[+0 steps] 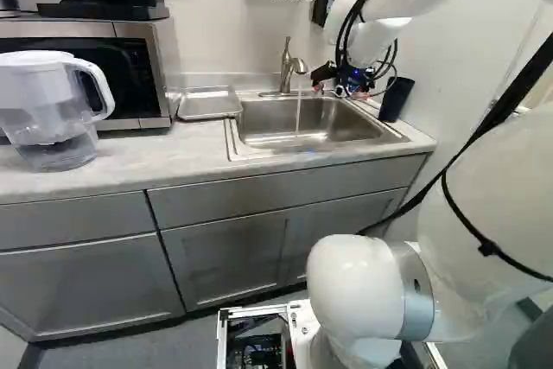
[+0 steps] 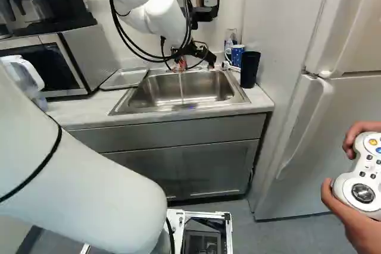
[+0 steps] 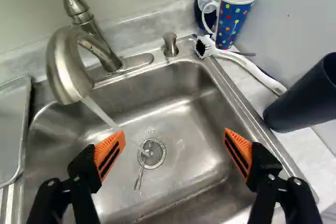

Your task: Rinse the cup and place it in the tray

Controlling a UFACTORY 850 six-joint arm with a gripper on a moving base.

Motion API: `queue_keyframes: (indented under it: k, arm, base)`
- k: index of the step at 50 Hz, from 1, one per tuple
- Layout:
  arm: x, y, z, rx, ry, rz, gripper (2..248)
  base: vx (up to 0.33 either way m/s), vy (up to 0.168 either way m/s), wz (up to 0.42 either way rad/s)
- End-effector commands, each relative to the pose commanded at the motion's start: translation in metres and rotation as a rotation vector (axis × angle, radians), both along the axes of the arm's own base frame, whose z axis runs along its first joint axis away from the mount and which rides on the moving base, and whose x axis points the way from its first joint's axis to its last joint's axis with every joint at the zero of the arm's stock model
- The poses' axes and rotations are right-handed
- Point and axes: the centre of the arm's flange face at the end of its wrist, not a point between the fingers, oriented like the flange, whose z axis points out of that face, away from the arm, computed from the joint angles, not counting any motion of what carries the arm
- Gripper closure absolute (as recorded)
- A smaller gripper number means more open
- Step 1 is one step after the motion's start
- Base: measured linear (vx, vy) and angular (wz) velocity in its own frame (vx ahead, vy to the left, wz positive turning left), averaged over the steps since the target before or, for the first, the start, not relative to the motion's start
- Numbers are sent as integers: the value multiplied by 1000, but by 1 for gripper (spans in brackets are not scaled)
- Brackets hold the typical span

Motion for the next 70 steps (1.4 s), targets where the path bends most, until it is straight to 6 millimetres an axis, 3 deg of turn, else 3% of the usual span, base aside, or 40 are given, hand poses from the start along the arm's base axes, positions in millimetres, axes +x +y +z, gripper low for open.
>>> queue_keyframes:
  k: [37, 54, 70]
  arm:
    - [-10, -59, 6, -25, -83, -141, 3]
    - [-19, -84, -6, -32, -116, -210, 3]
    - [-32, -91, -19, -34, -158, -254, 3]
  base:
    - [0, 0, 0]
    - [0, 0, 0]
    - [0, 0, 0]
